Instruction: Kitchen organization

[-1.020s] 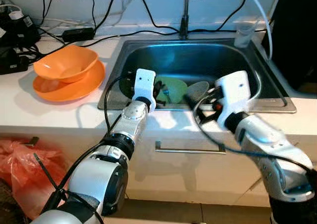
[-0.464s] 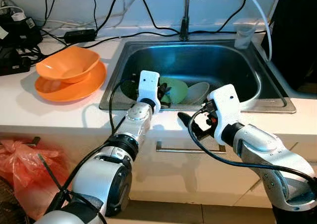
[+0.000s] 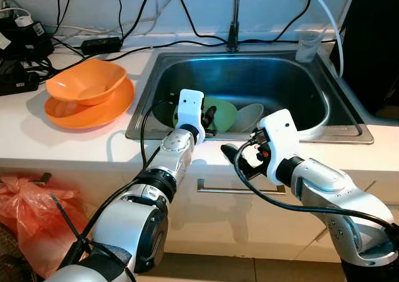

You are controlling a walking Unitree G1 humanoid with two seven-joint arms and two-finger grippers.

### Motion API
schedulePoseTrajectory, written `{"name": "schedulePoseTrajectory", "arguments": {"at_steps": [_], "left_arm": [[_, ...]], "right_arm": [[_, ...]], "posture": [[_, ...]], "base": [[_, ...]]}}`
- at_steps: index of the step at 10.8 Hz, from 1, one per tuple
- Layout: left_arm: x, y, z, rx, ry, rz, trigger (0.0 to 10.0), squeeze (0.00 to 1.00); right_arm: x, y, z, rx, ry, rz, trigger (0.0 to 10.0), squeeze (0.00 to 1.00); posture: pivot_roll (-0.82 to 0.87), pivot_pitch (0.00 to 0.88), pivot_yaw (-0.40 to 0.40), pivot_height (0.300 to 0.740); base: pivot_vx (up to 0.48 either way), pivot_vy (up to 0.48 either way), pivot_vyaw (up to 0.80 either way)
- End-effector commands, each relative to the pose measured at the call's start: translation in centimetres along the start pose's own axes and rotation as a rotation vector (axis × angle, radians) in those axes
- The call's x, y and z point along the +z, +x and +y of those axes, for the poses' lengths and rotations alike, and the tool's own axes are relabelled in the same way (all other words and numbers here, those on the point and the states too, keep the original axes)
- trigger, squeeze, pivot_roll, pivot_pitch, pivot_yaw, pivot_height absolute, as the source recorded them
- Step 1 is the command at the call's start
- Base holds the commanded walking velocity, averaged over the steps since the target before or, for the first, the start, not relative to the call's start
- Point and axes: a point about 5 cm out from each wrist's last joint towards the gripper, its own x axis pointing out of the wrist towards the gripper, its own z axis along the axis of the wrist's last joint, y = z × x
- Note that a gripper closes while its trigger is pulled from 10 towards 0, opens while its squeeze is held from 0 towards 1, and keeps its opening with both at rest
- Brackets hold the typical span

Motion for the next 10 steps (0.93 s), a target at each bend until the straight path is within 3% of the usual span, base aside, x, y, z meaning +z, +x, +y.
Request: {"name": "schedulePoseTrajectory", "arguments": {"at_steps": [1,4,7,10], "left_arm": [[-1.9,-0.4,0.4,0.01,-0.017,0.092,10.0,1.0],[-1.5,-0.4,0.7,0.036,-0.01,0.082,10.0,1.0],[0.8,0.0,1.7,0.08,0.025,-0.002,10.0,1.0],[3.2,-0.2,3.9,0.174,0.129,-0.101,10.0,1.0]], "right_arm": [[0.3,-0.1,0.3,0.011,-0.004,-0.008,10.0,0.0],[0.3,-0.1,0.3,0.013,-0.002,-0.01,10.0,0.0],[0.4,0.2,0.4,0.025,-0.005,-0.015,10.0,0.0],[0.9,0.8,1.1,0.059,-0.032,-0.053,10.0,0.0]], "posture": [[-0.17,0.024,0.087,0.74],[-0.17,0.023,0.088,0.74],[-0.15,0.021,0.083,0.74],[-0.11,0.003,0.074,0.74]], "base": [[0.0,0.0,0.0],[0.0,0.0,0.0],[0.0,0.0,0.0],[0.0,0.0,0.0]]}}
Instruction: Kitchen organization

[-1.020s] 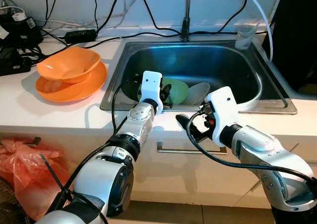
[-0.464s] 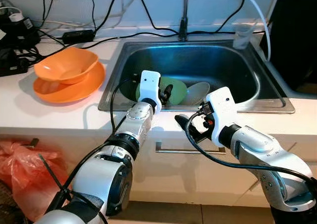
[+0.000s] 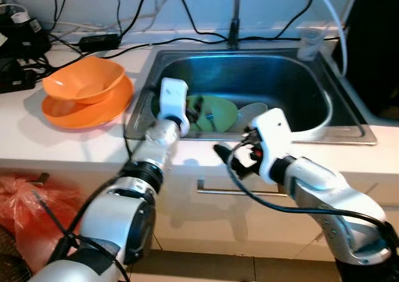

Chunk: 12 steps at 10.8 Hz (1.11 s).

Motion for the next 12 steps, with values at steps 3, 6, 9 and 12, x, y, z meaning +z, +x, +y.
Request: {"name": "schedulePoseTrajectory", "arguments": {"at_steps": [3,6,9,12], "left_arm": [[0.7,-0.3,2.8,0.103,0.054,-0.053,10.0,1.0],[0.7,-0.9,5.8,0.221,0.229,-0.071,10.0,1.0],[2.0,-1.5,7.2,0.297,0.286,-0.146,10.0,1.0],[2.8,-1.5,9.2,0.335,0.313,-0.074,10.0,1.0]], "right_arm": [[0.7,0.7,0.4,0.043,-0.008,-0.031,10.0,0.0],[2.9,1.3,2.0,0.177,0.034,-0.173,10.0,0.0],[3.5,2.0,2.8,0.262,-0.005,-0.209,10.0,0.0],[3.7,2.3,3.4,0.293,-0.006,-0.226,10.0,0.0]], "posture": [[-0.07,0.0,0.057,0.74],[-0.02,0.0,0.037,0.74],[0.0,0.001,0.035,0.74],[0.02,0.022,0.037,0.74]], "base": [[0.0,0.0,0.0],[0.0,0.0,0.0],[0.0,0.0,0.0],[0.0,0.0,0.0]]}}
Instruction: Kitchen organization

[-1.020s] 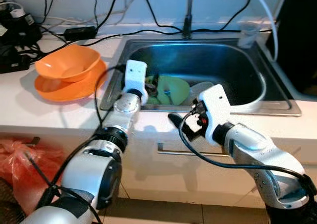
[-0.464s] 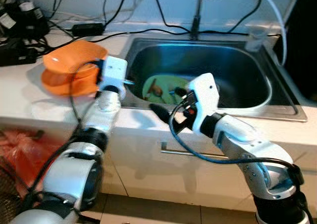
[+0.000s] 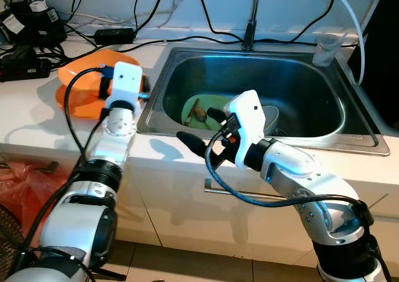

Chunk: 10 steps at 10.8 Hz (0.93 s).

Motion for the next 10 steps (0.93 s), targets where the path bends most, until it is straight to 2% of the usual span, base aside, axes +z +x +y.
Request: {"name": "schedulePoseTrajectory", "arguments": {"at_steps": [1,2,3,6,10], "left_arm": [[0.6,0.4,0.5,-0.006,-0.008,0.009,10.0,1.0],[0.7,0.6,1.2,0.001,-0.002,0.015,10.0,0.52],[0.6,0.7,1.6,0.007,0.013,0.035,10.0,0.0],[-0.8,0.6,2.8,-0.015,0.068,0.125,10.0,0.0],[-1.7,0.6,3.1,-0.101,0.1,0.208,10.0,0.0]], "right_arm": [[0.4,0.2,0.3,0.022,-0.012,-0.021,10.0,0.0],[0.6,-0.3,0.9,0.059,-0.003,-0.036,10.0,0.0],[0.6,-0.8,1.4,0.071,0.014,-0.045,10.0,0.0],[-0.4,-1.9,2.5,0.071,0.058,-0.025,10.0,0.0],[-0.4,-2.6,2.2,0.035,0.078,-0.024,10.0,0.0]], "posture": [[0.02,0.027,0.04,0.74],[0.02,0.039,0.044,0.74],[0.02,0.048,0.048,0.74],[0.02,0.085,0.054,0.74],[0.02,0.119,0.065,0.74]], "base": [[0.0,0.0,0.0],[0.0,0.0,0.0],[0.0,0.0,0.0],[0.0,0.0,0.0],[0.0,0.0,0.0]]}}
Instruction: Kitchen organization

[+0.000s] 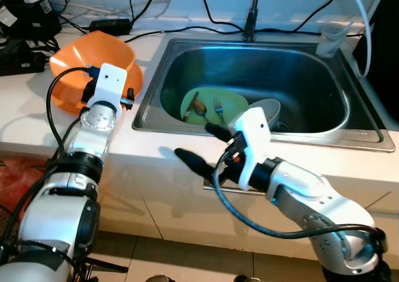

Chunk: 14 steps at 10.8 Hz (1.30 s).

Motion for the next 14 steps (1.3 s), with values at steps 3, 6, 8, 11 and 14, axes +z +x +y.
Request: {"name": "schedulePoseTrajectory", "arguments": {"at_steps": [3,6,8,11,14], "left_arm": [[-0.3,0.2,1.3,-0.024,0.029,0.05,10.0,0.0],[0.8,0.4,2.8,0.013,0.067,0.019,10.0,0.0],[0.6,0.3,3.5,0.027,0.097,0.025,10.0,0.0],[0.4,0.4,3.6,-0.025,0.152,0.041,10.0,0.0],[1.3,0.5,3.5,-0.056,0.257,-0.004,10.0,0.0]], "right_arm": [[0.4,0.0,0.2,-0.007,-0.003,-0.017,10.0,0.0],[0.7,0.2,-0.3,-0.023,-0.013,-0.024,10.0,0.0],[0.7,0.4,-0.5,-0.026,-0.015,-0.03,10.0,0.0],[0.9,0.7,-0.4,-0.018,-0.016,-0.043,10.0,0.0],[1.1,0.7,-0.6,-0.034,-0.024,-0.057,10.0,0.0]], "posture": [[0.01,0.101,0.062,0.74],[0.01,0.086,0.063,0.74],[0.02,0.082,0.061,0.74],[0.03,0.075,0.061,0.74],[0.02,0.062,0.074,0.74]], "base": [[0.0,0.0,0.0],[0.0,0.0,0.0],[0.0,0.0,0.0],[0.0,0.0,0.0],[0.0,0.0,0.0]]}}
